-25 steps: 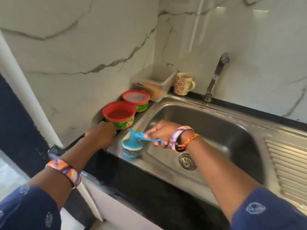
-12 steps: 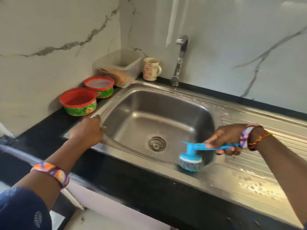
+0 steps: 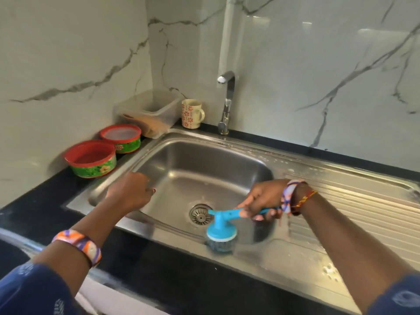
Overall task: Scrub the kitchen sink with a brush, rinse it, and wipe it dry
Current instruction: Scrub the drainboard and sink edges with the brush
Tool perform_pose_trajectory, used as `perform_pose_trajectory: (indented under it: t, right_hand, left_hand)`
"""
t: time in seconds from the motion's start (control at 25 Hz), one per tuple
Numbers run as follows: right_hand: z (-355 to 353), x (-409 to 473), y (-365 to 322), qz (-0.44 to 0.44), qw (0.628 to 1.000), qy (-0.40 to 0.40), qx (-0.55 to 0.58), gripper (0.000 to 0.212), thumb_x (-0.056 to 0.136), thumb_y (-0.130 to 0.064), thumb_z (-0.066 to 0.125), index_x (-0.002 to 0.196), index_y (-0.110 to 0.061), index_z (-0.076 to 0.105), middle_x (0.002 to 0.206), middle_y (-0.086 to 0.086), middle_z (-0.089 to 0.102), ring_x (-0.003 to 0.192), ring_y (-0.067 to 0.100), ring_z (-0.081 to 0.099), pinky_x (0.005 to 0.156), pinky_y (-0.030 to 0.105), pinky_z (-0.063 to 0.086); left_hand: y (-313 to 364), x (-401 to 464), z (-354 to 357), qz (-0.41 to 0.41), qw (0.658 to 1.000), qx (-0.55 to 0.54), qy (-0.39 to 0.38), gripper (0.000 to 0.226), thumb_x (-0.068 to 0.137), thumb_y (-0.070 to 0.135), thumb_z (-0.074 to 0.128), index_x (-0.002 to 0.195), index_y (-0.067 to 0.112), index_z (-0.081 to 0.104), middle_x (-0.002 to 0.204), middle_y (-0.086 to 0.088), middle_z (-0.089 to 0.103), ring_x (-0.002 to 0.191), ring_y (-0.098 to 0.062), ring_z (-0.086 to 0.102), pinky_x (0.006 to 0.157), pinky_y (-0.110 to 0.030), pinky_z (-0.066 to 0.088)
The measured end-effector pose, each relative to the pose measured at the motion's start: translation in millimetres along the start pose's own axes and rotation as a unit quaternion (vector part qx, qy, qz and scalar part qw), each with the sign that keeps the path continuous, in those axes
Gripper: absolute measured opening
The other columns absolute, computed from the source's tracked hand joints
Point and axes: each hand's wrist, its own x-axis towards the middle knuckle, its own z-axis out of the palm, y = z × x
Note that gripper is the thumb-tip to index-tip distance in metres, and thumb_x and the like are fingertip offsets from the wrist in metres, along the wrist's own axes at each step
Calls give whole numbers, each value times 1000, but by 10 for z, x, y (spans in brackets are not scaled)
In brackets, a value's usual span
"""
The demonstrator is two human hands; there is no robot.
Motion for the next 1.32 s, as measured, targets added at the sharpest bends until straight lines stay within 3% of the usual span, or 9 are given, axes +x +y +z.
perform_pose_trajectory:
  t: [0.24, 0.48, 0.68, 0.84, 1.04, 1.08, 1.16, 1.24, 1.32]
  right_hand:
    - [645, 1012, -1011, -118, 990, 9, 81, 33, 93, -12, 56, 124, -2, 58, 58, 6, 42, 26, 0, 26, 29, 9, 21]
    - [608, 1528, -1843, -173, 953, 155, 195, 22, 95, -12, 52, 113, -4, 62, 58, 6, 40, 20, 0, 25, 26, 9, 18]
    - [215, 1718, -2454, -139, 951, 208, 179, 29, 91, -4, 53, 115, 11, 58, 58, 11, 43, 18, 2, 26, 27, 8, 18]
    - [25, 1669, -2610, -117, 962, 194, 153, 28, 92, -4, 51, 117, 7, 58, 59, 11, 44, 21, 4, 27, 29, 6, 20]
    - [114, 2145, -2747, -177, 940, 275, 92, 33, 89, -4, 53, 120, 4, 59, 49, -2, 51, 21, 1, 33, 28, 10, 26]
    - [160, 2258, -2750, -197, 936, 286, 57, 37, 88, -3, 52, 124, -3, 60, 49, -8, 59, 26, -1, 37, 33, 9, 29]
    - [258, 2410, -2762, -220, 928, 301, -29, 49, 85, -6, 51, 131, -22, 56, 88, -5, 75, 53, -2, 52, 51, 13, 41]
    - [320, 2466, -2787, -204, 919, 317, -115, 51, 87, -9, 50, 135, -26, 52, 121, 7, 65, 91, 20, 64, 75, 27, 49]
    - [314, 2451, -2813, -195, 912, 327, -155, 46, 89, -11, 48, 134, -20, 53, 127, 12, 60, 111, 29, 59, 86, 28, 47]
  left_hand:
    - [-699, 352, -518, -9, 996, 11, 89, 28, 92, 28, 49, 116, 20, 62, 116, -10, 63, 104, -29, 61, 84, -35, 52]
    - [-1229, 881, -755, -47, 995, 59, 62, 35, 97, 34, 44, 127, 18, 53, 123, -10, 57, 113, -27, 57, 88, -32, 47]
    - [-1274, 1131, -537, 69, 996, 51, 37, 41, 97, 39, 40, 130, 18, 50, 132, -7, 53, 117, -25, 54, 93, -35, 46]
    - [-1287, 1210, -440, 82, 994, 67, 0, 44, 99, 43, 31, 127, 16, 52, 133, -10, 52, 121, -26, 50, 97, -34, 43]
    - [-1244, 1172, -475, 72, 992, 104, 21, 44, 99, 43, 34, 121, 13, 56, 130, -9, 55, 119, -26, 53, 94, -34, 44]
    - [-1227, 1151, -490, 70, 992, 106, 24, 43, 98, 43, 35, 119, 13, 57, 127, -9, 57, 117, -27, 54, 92, -35, 45]
    - [-1221, 1130, -510, 70, 992, 100, 27, 40, 98, 42, 37, 116, 13, 59, 124, -9, 59, 115, -27, 56, 90, -36, 46]
    - [-1226, 1127, -515, 71, 992, 97, 27, 38, 98, 39, 38, 116, 12, 59, 124, -9, 60, 115, -27, 57, 90, -36, 46]
    - [-1217, 1132, -497, 70, 992, 97, 29, 38, 98, 37, 37, 117, 12, 59, 125, -8, 60, 115, -27, 57, 91, -36, 46]
